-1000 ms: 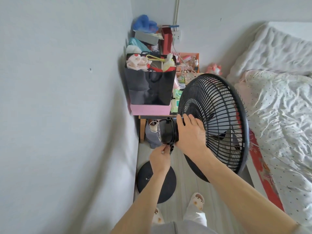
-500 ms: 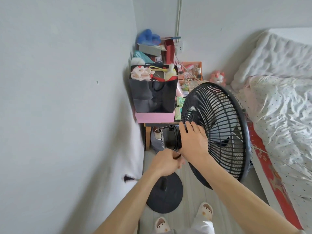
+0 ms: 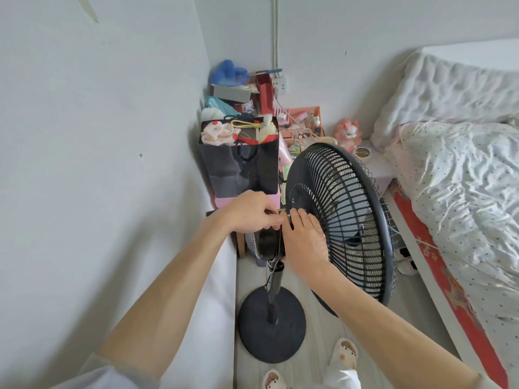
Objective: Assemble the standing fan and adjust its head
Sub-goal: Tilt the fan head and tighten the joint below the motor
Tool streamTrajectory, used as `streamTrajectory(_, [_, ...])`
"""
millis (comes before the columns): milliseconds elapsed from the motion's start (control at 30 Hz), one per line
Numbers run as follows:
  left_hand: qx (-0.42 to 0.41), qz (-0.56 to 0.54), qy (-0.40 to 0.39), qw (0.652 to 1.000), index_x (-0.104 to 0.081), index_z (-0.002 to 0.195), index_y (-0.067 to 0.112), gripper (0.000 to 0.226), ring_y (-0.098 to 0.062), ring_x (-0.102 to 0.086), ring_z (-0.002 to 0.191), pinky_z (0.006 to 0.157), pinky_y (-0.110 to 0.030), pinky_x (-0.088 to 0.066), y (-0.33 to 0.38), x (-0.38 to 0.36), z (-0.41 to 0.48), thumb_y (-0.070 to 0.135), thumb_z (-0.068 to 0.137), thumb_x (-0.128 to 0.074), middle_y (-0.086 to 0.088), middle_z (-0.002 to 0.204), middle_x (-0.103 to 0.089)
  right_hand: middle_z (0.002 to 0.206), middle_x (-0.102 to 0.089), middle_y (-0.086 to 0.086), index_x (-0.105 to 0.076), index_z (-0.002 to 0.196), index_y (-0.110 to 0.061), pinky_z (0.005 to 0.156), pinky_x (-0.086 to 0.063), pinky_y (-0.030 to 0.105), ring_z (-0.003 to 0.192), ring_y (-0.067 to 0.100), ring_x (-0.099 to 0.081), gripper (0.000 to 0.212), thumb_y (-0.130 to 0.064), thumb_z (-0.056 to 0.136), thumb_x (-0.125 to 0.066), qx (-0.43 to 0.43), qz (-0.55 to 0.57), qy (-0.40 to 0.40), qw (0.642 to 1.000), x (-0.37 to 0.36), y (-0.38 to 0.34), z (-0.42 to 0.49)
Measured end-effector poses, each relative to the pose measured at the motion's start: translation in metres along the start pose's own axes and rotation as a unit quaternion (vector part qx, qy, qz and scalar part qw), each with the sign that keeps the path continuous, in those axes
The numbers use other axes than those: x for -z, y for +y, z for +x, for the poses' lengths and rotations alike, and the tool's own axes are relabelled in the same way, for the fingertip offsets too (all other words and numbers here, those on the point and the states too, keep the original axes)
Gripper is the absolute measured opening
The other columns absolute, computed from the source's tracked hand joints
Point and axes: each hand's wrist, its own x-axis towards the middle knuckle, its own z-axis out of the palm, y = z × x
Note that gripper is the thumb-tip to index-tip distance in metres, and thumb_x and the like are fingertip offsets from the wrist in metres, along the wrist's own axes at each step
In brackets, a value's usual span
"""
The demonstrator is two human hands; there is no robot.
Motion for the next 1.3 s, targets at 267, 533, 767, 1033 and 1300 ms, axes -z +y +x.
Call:
streamTrajectory(267, [-0.017, 0.012, 0.014, 1.000, -0.080, 0.087, 0.020, 0.020, 0.001, -0.063, 0.067, 0.062, -0.017, -0.044, -0.012, 0.013, 0.044, 0.036, 0.090, -0.069, 0.009, 0.079, -0.075, 0.123, -0.065, 0.020, -0.063, 0.127, -0.002, 0.106, -0.046, 0.048, 0.119, 0.039, -0.060, 0.093, -0.030, 0.045, -0.095, -0.002, 0.005, -0.013, 1.000, 0.002, 0.005, -0.002])
streamTrajectory(533, [0.060, -0.138, 0.076, 0.986, -0.083, 0.086, 0.029, 0.007, -0.005, -0.070, 0.087, 0.081, -0.022, -0.052, -0.063, -0.024, 0.062, 0.034, 0.085, -0.077, 0.012, 0.088, -0.078, 0.126, -0.064, 0.020, -0.062, 0.128, -0.004, 0.107, -0.045, 0.047, 0.121, 0.038, -0.059, 0.091, -0.030, 0.048, -0.094, -0.013, 0.005, -0.016, 1.000, 0.003, 0.006, 0.004])
streamTrajectory(767, [0.124, -0.371, 0.110, 0.914, -0.080, 0.098, 0.020, 0.017, 0.003, -0.066, 0.062, 0.075, -0.023, -0.044, -0.072, -0.068, 0.050, 0.033, 0.091, -0.071, 0.013, 0.084, -0.073, 0.124, -0.066, 0.017, -0.064, 0.127, -0.006, 0.105, -0.047, 0.045, 0.120, 0.036, -0.061, 0.090, -0.031, 0.046, -0.095, -0.023, 0.006, -0.014, 1.000, 0.004, 0.006, 0.007])
streamTrajectory(1033, [0.165, -0.479, 0.091, 0.857, -0.080, 0.105, 0.018, 0.026, -0.012, -0.066, 0.080, 0.065, -0.020, -0.052, -0.081, -0.089, 0.055, 0.037, 0.091, -0.070, 0.006, 0.082, -0.076, 0.129, -0.064, 0.015, -0.060, 0.131, -0.008, 0.109, -0.043, 0.044, 0.125, 0.034, -0.057, 0.086, -0.029, 0.054, -0.092, -0.022, -0.002, -0.007, 1.000, 0.002, 0.008, 0.004])
streamTrajectory(1300, [0.217, -0.505, 0.140, 0.823, -0.077, 0.088, 0.008, 0.020, -0.005, -0.054, 0.050, 0.046, -0.013, -0.043, -0.091, -0.135, 0.043, -0.005, 0.090, -0.062, 0.007, 0.056, -0.064, 0.129, -0.063, 0.015, -0.060, 0.131, -0.008, 0.109, -0.042, 0.044, 0.125, 0.034, -0.057, 0.087, -0.028, 0.052, -0.091, -0.014, -0.005, -0.002, 1.000, 0.002, 0.008, 0.003])
